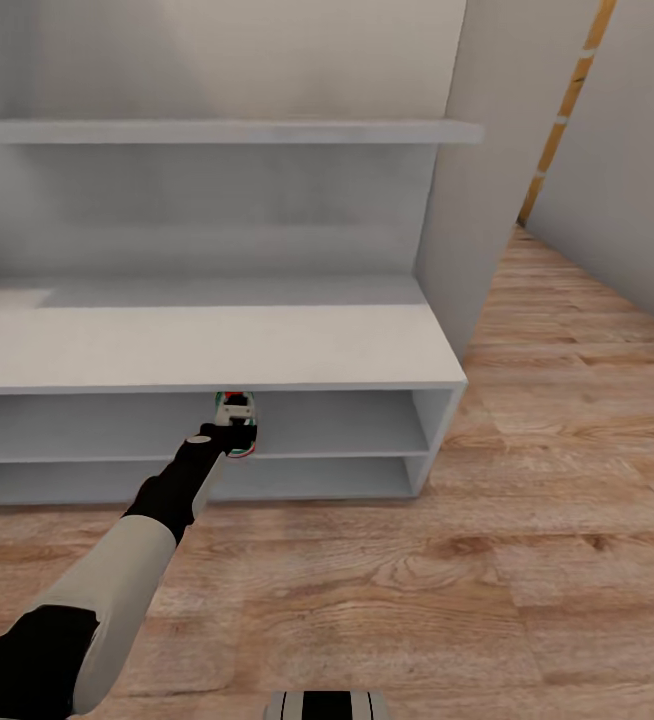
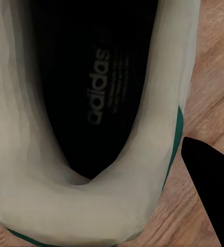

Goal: Pick up the two gym shoes and the two sandals from the corridor floor and place them onto the hallstand (shoe rack) in the corridor, making sure they are on the rack and not on the floor. Arrange them so the two gym shoes are next to each other and the two sandals are next to each other.

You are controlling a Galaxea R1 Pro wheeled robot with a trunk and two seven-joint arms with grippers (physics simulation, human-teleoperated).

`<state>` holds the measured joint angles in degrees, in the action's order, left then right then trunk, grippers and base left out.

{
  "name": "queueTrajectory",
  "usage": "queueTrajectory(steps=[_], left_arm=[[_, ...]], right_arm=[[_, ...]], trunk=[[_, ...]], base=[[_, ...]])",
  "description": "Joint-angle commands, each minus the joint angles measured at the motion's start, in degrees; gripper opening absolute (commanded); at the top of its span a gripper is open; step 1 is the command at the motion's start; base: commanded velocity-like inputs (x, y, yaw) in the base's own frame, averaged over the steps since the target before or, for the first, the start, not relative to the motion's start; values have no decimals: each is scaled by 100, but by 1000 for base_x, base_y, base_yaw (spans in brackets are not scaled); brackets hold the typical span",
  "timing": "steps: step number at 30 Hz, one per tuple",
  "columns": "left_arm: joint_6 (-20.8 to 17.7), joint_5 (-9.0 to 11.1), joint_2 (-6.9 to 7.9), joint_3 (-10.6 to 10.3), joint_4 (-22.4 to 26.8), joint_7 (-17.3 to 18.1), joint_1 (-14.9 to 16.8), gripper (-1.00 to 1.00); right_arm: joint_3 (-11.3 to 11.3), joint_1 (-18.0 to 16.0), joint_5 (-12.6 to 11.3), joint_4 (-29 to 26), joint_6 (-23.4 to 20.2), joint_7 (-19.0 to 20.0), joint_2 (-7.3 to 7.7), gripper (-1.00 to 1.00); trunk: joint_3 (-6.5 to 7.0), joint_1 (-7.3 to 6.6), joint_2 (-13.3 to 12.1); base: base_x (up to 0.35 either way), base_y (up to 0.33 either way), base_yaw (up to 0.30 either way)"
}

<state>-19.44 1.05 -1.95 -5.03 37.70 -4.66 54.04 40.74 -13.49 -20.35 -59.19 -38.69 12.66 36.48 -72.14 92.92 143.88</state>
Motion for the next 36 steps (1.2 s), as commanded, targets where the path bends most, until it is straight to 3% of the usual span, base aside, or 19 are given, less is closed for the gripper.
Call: queueTrajectory(steps=[1,36], left_arm=[[-30,9,6,-24,9,-43,1,-100],[134,9,10,-24,7,-43,-7,-100]], right_arm=[[14,-5,5,-4,-34,26,-1,-100],[15,-5,5,-4,-34,26,-1,-100]], trunk=[[-5,1,2],[-5,1,2]], base=[[233,102,0],[59,9,0]])
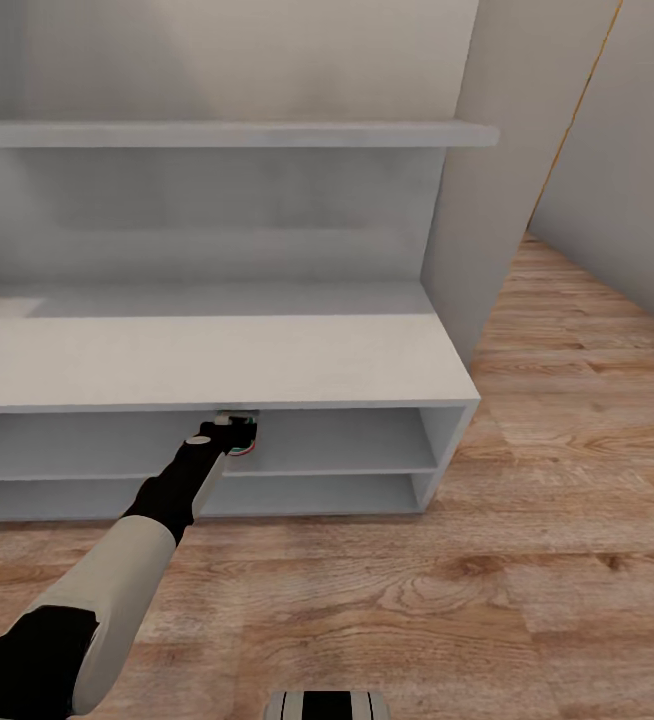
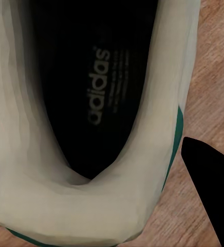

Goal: Pick up the two gym shoes and the two sandals from the corridor floor and place them onto the hallstand (shoe rack) in the corridor, making sure they are on the rack and not on the floor. Arrange them so the two gym shoes are next to each other and the two sandals are next to each other.

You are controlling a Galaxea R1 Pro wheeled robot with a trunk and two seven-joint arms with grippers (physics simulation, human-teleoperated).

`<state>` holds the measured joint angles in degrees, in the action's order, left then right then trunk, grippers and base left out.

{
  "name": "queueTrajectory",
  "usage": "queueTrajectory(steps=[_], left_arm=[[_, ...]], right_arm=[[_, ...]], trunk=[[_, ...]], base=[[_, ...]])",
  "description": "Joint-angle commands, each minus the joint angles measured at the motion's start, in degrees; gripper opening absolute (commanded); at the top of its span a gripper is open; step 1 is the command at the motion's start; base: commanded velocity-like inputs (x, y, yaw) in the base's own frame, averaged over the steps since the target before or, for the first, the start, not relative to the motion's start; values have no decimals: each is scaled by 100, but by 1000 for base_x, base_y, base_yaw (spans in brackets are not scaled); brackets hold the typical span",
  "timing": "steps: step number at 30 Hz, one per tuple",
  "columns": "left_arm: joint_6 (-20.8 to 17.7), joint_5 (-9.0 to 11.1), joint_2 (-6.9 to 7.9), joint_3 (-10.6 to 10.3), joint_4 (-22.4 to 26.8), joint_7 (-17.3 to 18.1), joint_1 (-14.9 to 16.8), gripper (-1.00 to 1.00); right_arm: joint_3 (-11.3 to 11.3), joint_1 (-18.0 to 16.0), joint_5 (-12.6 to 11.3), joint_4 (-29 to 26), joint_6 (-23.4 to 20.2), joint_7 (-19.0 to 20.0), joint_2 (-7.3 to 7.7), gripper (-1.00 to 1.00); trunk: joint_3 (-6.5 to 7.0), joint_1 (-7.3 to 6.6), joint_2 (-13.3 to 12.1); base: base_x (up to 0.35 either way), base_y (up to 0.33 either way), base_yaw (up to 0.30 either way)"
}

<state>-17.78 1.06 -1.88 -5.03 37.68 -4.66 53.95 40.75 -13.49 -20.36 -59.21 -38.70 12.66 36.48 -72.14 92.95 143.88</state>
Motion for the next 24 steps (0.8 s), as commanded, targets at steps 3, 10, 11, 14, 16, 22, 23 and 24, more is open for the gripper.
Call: queueTrajectory(steps=[3,10,11,14,16,22,23,24], left_arm=[[-32,8,3,-25,5,-44,2,-100],[-45,8,3,-16,-204,-44,6,-100],[-44,8,3,-16,-210,-44,7,-100],[-46,7,3,-16,-225,-44,9,-100],[-48,2,3,-16,-231,-44,10,-100],[-50,0,3,-16,-234,-44,9,-100],[-50,0,3,-16,-234,-44,9,-100],[-50,0,3,-16,-234,-44,8,-100]], right_arm=[[13,-5,6,-3,-32,26,-1,-100],[15,-5,6,-3,-32,26,-1,-100],[14,-5,6,-3,-32,26,-1,-100],[13,-5,6,-3,-32,26,-1,-100],[13,-5,6,-3,-32,26,-1,-100],[12,-5,6,-3,-32,26,-1,-100],[12,-5,6,-3,-32,26,-1,-100],[12,-5,6,-3,-32,26,-1,-100]], trunk=[[-4,-1,2],[-4,-1,2],[-4,-1,2],[-4,-1,2],[-4,-1,2],[-4,-1,2],[-4,-1,2],[-4,-1,2]], base=[[0,0,0],[0,0,0],[0,0,0],[0,0,0],[0,0,0],[0,0,0],[0,0,0],[0,0,0]])
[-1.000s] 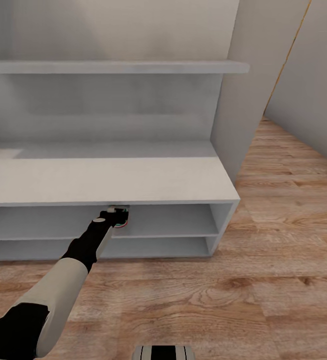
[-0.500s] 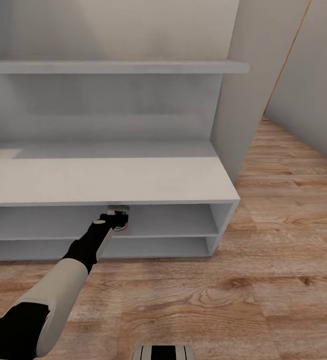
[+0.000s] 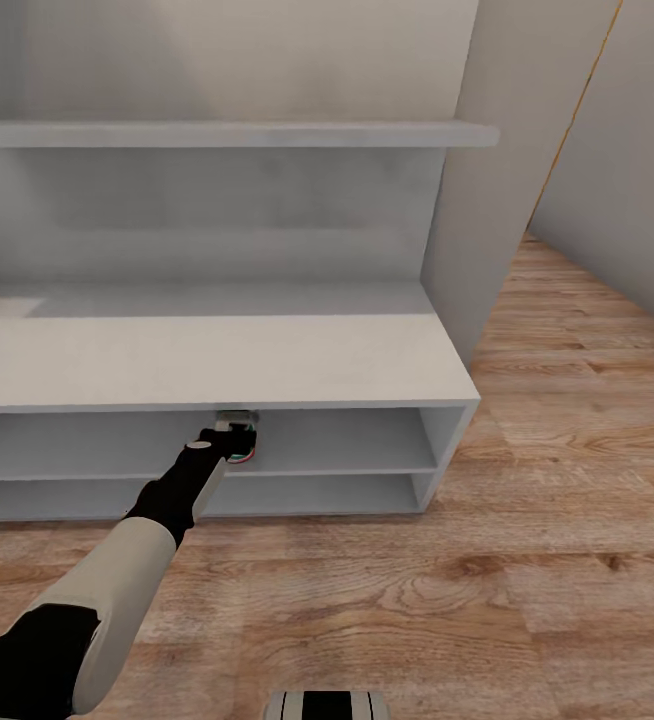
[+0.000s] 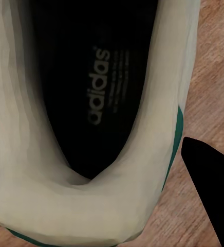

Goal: Pick up the two gym shoes and the two sandals from the corridor floor and place them onto the hallstand (shoe rack) in the corridor, making sure they are on the rack and not on the floor. Arrange them so the two gym shoes are next to each other and the two sandals are next to each other.

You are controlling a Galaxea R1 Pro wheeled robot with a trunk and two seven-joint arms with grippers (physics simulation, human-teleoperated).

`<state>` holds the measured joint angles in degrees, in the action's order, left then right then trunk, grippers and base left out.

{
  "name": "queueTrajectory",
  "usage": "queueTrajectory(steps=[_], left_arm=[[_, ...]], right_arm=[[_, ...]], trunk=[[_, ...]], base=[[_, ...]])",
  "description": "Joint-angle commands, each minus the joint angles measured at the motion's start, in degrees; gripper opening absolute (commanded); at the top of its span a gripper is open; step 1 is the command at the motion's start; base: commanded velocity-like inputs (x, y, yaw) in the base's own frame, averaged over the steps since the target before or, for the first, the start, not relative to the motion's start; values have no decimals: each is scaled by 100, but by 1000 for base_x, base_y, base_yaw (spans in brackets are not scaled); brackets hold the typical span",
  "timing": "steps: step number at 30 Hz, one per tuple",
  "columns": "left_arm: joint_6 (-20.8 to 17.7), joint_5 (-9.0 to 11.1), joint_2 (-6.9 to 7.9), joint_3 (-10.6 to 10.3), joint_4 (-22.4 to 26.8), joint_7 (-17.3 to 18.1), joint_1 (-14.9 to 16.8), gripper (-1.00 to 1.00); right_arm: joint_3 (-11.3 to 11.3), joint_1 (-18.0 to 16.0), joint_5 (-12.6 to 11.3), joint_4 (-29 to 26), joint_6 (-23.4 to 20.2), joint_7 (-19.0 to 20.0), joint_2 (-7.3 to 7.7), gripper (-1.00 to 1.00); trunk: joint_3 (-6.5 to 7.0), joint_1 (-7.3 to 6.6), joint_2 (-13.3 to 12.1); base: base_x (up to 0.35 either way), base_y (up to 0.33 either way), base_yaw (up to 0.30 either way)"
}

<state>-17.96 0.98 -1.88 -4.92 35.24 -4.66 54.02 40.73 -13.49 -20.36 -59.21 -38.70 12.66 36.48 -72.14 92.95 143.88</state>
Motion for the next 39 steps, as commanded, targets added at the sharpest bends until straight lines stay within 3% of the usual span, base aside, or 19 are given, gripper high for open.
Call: queueTrajectory(steps=[1,2,26,34,39], left_arm=[[-32,7,3,-27,9,-44,0,-100],[-32,7,3,-27,9,-44,-2,100],[-15,7,3,-33,18,-23,3,100],[-4,7,3,-42,18,-20,-10,100],[213,13,4,-47,5,-19,-26,100]], right_arm=[[13,-5,6,-3,-32,26,-1,-100],[13,-5,6,-3,-32,26,-1,-100],[13,-5,6,-3,-32,23,-1,-100],[13,-5,6,-3,-32,17,-7,-100],[14,-5,6,-3,-32,14,-2,-100]], trunk=[[-4,-1,2],[-4,-1,2],[-4,-1,2],[-4,-1,2],[-4,-1,2]], base=[[0,0,0],[0,0,0],[-10,0,0],[-270,0,0],[-336,0,0]])
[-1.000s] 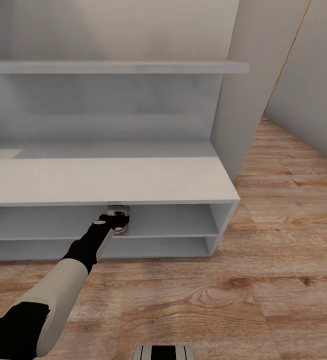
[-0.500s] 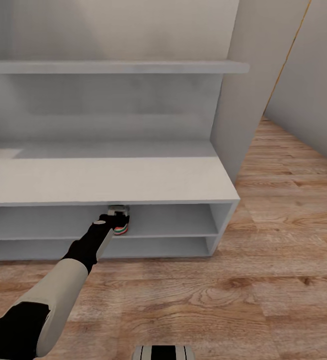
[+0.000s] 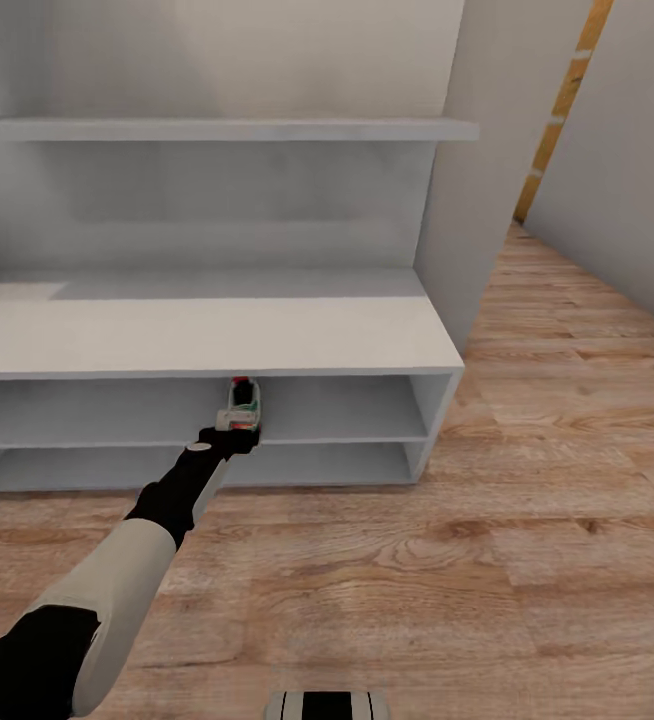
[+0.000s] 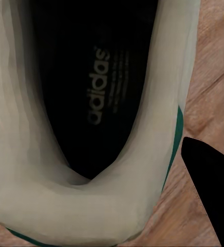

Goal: Pick up the two gym shoes and the two sandals from the corridor floor and place them onto the hallstand (shoe rack) in the corridor, making sure they are on the rack and not on the floor. Arrange them so the two gym shoes are next to each other and the two sandals are next to each other.

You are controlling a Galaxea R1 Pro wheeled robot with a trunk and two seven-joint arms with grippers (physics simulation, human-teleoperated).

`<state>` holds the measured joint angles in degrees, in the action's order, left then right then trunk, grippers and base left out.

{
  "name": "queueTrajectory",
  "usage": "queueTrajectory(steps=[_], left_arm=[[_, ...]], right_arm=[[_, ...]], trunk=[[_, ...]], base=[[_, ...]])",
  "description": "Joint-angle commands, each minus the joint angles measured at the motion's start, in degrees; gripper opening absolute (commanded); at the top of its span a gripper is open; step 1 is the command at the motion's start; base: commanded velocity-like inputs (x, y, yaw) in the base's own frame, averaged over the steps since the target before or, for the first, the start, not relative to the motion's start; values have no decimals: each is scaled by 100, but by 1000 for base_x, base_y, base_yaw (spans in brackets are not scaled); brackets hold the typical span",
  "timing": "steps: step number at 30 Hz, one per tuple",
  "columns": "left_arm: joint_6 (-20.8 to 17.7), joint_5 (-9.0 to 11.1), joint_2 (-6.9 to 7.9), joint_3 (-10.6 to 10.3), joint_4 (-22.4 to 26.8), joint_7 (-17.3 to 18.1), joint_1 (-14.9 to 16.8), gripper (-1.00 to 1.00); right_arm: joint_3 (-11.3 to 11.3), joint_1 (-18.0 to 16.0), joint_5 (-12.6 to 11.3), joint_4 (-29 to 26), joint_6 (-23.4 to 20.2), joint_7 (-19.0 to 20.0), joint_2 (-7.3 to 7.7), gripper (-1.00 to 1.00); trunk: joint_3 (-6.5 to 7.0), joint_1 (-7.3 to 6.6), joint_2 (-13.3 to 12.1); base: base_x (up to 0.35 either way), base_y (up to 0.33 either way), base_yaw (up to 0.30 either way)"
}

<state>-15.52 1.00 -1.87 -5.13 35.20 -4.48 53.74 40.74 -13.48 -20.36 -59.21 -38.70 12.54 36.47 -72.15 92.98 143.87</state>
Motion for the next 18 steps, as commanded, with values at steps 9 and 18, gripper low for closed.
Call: queueTrajectory(steps=[9,18], left_arm=[[375,122,34,-24,-795,-34,-14,100],[3163,607,107,-24,-3187,703,-28,100]], right_arm=[[19,-5,6,-11,-32,14,0,-100],[21,-5,5,-12,-32,21,-6,-100]], trunk=[[-4,-5,2],[-4,-5,2]], base=[[-264,0,0],[-3,0,0]])
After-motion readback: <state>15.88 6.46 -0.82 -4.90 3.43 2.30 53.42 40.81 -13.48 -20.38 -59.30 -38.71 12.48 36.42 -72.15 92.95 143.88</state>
